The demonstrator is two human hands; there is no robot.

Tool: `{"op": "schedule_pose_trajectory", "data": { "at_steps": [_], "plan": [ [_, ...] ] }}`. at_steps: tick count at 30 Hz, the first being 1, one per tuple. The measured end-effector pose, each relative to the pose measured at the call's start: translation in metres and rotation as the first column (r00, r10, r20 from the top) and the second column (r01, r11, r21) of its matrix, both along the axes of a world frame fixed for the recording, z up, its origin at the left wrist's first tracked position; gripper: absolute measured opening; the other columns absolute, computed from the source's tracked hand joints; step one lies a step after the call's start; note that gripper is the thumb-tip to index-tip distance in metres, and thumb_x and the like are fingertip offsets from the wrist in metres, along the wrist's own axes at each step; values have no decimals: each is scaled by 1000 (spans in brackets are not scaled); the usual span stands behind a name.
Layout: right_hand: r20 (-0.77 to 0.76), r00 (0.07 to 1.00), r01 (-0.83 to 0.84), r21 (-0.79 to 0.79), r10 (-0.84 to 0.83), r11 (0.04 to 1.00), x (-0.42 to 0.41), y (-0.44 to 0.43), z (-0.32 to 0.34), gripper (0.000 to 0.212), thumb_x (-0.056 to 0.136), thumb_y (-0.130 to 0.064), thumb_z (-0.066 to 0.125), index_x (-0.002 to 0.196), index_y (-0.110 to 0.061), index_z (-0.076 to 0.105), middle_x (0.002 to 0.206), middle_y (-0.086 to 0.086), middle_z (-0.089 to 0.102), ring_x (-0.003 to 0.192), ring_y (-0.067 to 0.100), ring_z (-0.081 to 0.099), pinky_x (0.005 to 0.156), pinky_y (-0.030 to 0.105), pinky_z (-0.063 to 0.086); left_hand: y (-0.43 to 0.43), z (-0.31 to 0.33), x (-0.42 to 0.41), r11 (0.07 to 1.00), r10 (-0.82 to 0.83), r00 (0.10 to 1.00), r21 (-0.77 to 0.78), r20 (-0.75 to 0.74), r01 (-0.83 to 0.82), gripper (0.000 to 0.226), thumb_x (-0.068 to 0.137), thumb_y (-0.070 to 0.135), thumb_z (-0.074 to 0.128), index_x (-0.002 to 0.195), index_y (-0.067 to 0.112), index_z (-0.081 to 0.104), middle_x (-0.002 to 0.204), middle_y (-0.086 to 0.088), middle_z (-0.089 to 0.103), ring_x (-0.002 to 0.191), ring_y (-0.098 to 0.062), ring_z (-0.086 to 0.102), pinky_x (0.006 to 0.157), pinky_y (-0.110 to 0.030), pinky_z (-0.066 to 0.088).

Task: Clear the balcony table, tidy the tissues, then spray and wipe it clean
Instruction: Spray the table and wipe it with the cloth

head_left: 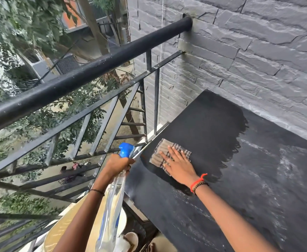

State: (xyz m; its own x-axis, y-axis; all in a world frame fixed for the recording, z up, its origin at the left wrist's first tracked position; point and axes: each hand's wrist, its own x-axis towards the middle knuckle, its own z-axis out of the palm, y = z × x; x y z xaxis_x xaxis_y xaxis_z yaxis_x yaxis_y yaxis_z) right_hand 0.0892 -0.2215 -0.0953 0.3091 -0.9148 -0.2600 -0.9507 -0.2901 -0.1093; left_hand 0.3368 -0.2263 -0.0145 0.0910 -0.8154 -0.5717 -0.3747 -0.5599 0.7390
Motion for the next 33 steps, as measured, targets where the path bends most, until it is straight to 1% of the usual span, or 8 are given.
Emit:
{"op": "schedule_pose_trajectory", "data": {
  "at_steps": [5, 9, 13, 16, 19, 21, 27, 33],
  "plan": [
    [22, 997, 78, 10, -78, 997, 35, -36, -2, 53, 102, -39, 21, 151, -32, 2, 159, 6, -8, 147, 24, -6, 118, 47, -4, 1, -6, 4, 1000, -11, 1000, 0, 11, 11, 13, 78, 8, 68, 72, 1, 59, 55, -12, 57, 46, -23, 51, 56, -31, 43],
    [22, 1000, 7, 5, -7, 1000, 60, -14, -6, 54, 101, -40, 21, 151, -33, 2, 159, 7, -8, 147, 24, -7, 118, 47, -6, 2, -3, 3, 1000, -11, 999, 0, 41, 12, 12, 78, 10, 67, 70, 4, 60, 52, -7, 57, 42, -16, 51, 49, -25, 41],
    [41, 991, -127, -29, 128, 991, 52, 32, -5, 65, 88, -47, -4, 151, -32, 5, 159, 7, -3, 147, 23, -5, 114, 44, -12, 4, 0, 4, 1000, -30, 999, -7, 36, 30, 15, 71, 16, 68, 68, 4, 62, 56, -9, 59, 51, -21, 52, 53, -28, 39],
    [31, 994, -101, -25, 102, 995, 19, 52, -5, 68, 84, -49, -9, 150, -34, 0, 159, 4, -7, 147, 21, -7, 114, 41, -13, 9, 0, 2, 999, -31, 999, -13, 19, 31, 13, 74, 12, 67, 68, 3, 59, 55, -10, 58, 51, -23, 52, 61, -34, 42],
    [-20, 998, 62, -16, -62, 998, -10, 44, -2, 52, 98, -46, 5, 149, -37, -5, 159, 2, -9, 147, 20, -7, 117, 40, -8, 17, -2, -1, 1000, -28, 999, -10, 29, 28, 18, 76, 8, 66, 61, 7, 55, 51, -8, 57, 45, -22, 51, 55, -29, 42],
    [-27, 994, 110, 5, -110, 994, -15, 33, 0, 51, 102, -41, 16, 149, -37, -3, 159, 3, -8, 147, 21, -5, 118, 41, -5, 26, -4, -2, 1000, -30, 999, 3, 40, 30, 20, 76, 7, 66, 60, 7, 55, 48, -7, 56, 42, -22, 50, 49, -26, 41],
    [-23, 992, 127, 10, -127, 992, -11, 29, 0, 52, 103, -38, 20, 150, -36, -1, 159, 4, -8, 147, 21, -5, 118, 42, -4, 51, -8, -2, 1000, -9, 999, 18, 45, 8, 16, 75, 4, 66, 63, 4, 56, 47, -8, 56, 41, -22, 51, 48, -27, 42],
    [-23, 992, 128, 29, -127, 991, -10, 29, 4, 52, 103, -38, 20, 150, -35, -2, 159, 5, -9, 147, 22, -7, 118, 44, -4, 72, -8, -1, 997, -60, 998, 47, 33, 58, 23, 71, 16, 71, 57, 8, 55, 45, -3, 55, 44, -20, 51, 53, -27, 43]
  ]
}}
